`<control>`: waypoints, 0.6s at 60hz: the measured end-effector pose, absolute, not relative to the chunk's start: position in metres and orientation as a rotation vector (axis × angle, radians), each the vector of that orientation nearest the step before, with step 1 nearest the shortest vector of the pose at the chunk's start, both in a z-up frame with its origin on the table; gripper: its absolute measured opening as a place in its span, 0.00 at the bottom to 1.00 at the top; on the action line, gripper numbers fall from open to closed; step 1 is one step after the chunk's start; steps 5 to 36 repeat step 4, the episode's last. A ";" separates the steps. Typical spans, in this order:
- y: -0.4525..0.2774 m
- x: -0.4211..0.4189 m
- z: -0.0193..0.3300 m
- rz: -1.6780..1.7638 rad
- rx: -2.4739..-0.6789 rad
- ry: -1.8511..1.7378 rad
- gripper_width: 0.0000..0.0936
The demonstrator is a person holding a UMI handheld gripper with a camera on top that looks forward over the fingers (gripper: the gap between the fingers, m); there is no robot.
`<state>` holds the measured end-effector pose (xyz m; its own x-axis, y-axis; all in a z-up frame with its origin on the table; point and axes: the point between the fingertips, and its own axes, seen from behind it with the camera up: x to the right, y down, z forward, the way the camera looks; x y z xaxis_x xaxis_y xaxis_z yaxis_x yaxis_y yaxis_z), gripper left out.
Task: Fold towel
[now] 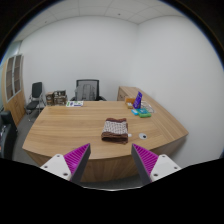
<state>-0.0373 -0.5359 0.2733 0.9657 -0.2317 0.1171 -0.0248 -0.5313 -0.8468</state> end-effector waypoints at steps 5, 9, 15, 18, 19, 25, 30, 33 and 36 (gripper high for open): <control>-0.538 -0.038 0.274 -0.270 -2.120 0.181 0.91; -0.538 -0.038 0.274 -0.270 -2.120 0.181 0.91; -0.538 -0.038 0.274 -0.270 -2.120 0.181 0.91; -0.538 -0.038 0.274 -0.270 -2.120 0.181 0.91; -0.538 -0.038 0.274 -0.270 -2.120 0.181 0.91; -0.538 -0.038 0.274 -0.270 -2.120 0.181 0.91; -0.538 -0.038 0.274 -0.270 -2.120 0.181 0.91; -0.538 -0.038 0.274 -0.270 -2.120 0.181 0.91; -0.538 -0.038 0.274 -0.270 -2.120 0.181 0.91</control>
